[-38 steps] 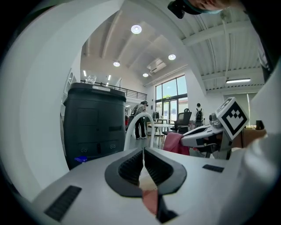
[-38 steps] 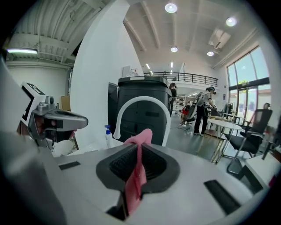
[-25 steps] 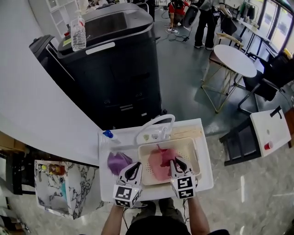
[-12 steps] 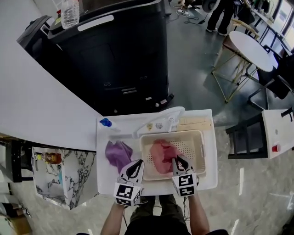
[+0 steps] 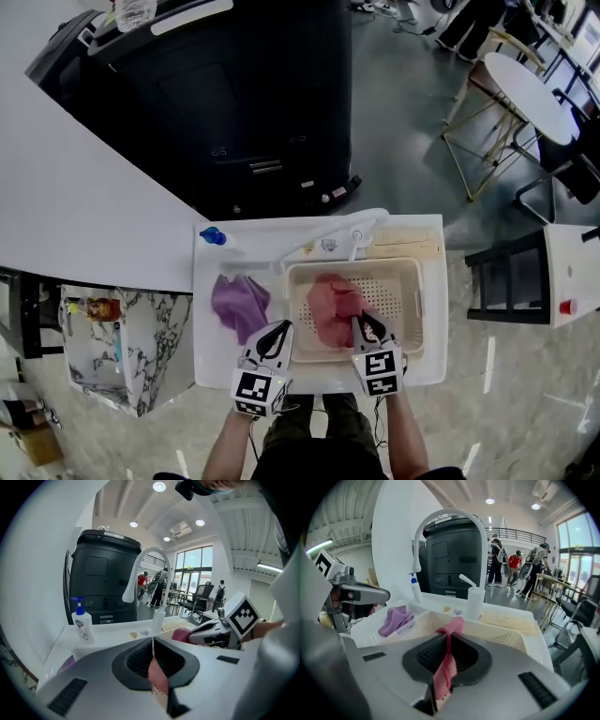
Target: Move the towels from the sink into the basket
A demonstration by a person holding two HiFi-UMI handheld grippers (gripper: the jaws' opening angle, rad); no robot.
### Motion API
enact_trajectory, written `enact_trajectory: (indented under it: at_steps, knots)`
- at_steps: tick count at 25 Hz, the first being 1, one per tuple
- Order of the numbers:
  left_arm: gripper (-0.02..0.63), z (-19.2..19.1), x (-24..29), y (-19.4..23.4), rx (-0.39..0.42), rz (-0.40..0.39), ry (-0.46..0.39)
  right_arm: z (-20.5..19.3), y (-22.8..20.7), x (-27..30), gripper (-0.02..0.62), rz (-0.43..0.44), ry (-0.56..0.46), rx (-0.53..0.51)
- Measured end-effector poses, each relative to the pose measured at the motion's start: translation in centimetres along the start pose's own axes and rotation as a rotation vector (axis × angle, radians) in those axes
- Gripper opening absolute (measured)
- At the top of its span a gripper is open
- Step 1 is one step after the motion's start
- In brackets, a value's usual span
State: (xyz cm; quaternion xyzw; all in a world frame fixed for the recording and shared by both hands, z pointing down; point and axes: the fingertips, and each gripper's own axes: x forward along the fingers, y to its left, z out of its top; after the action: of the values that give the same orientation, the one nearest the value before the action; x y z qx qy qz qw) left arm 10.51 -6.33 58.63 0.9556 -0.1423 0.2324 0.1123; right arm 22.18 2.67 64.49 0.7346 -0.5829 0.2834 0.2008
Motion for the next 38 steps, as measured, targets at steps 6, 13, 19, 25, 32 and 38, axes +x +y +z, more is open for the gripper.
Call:
enact_trajectory:
  at_steps: [6,13,19,25,32,38]
  knots:
    - [0.017,-0.4,-0.4,0.2,-0.004,0.008,0.003,0.4,0.2,-0.3,0.086,0.006,-0.033,-0.001]
    - [0.017,-0.2,-1.0,-0.1,-0.004,0.01,-0.001,1.0,0.7,-0.8,0.175,0.021,-0.063,0.007]
    - [0.017,0.6,-1.5,-0.1,0.004,0.015,-0.015,2.0,0.9,-1.2,0.175,0.017,-0.084,0.0]
    - [0.017,2.1,-2.9,0.1,0.016,0.03,-0.048,4.5,1.4,-2.7,0.175,-0.003,-0.146,-0.025]
    - [0.017,4.4,-4.9,0.6,0.029,0.054,-0.1,7.6,3.0,-4.2,0.173,0.013,-0.208,-0.046]
    - [0.017,6.5,-6.9,1.4,0.045,0.083,-0.15,10.6,5.4,-5.4,0.136,0.044,-0.277,-0.08]
